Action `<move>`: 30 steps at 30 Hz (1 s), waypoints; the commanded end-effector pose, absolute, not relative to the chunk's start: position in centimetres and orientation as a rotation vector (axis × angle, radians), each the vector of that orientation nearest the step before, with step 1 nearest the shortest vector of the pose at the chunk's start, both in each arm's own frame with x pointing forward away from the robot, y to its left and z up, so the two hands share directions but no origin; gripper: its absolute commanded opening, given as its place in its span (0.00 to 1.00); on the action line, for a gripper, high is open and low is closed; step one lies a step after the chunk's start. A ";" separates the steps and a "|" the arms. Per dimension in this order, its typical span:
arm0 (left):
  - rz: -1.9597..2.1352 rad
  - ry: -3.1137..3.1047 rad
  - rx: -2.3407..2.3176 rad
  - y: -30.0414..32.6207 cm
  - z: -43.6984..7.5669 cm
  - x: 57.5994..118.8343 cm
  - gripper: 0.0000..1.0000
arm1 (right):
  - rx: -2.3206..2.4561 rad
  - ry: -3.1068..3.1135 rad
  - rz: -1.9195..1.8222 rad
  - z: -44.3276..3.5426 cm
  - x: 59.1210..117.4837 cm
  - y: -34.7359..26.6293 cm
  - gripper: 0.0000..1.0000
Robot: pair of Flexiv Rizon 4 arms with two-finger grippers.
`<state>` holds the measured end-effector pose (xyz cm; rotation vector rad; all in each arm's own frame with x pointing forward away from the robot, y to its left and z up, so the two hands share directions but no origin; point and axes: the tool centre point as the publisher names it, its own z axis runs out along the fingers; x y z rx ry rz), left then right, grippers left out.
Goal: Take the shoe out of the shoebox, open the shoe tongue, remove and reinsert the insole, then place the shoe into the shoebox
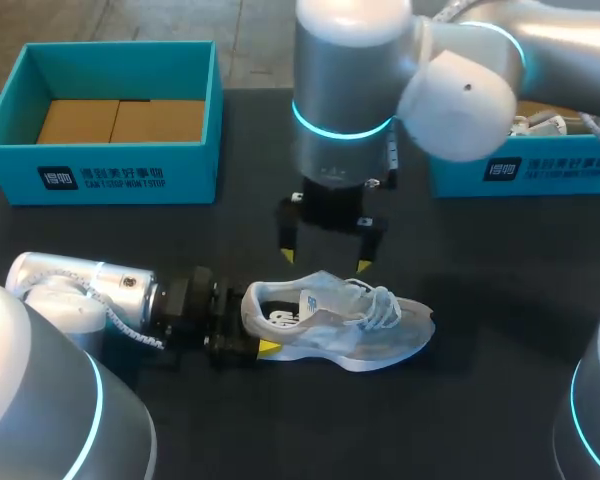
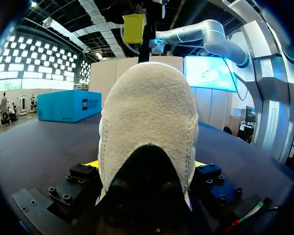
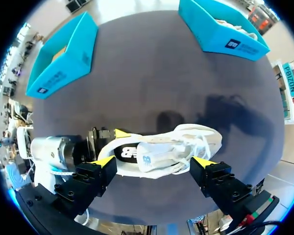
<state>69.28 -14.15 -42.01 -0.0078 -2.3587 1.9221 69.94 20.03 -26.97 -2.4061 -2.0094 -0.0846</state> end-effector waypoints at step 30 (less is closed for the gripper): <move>1.923 -2.360 -0.007 -14.1 -42.4 69.5 0.00 | -2.858 -1.899 0.121 -32.1 66.7 23.5 1.00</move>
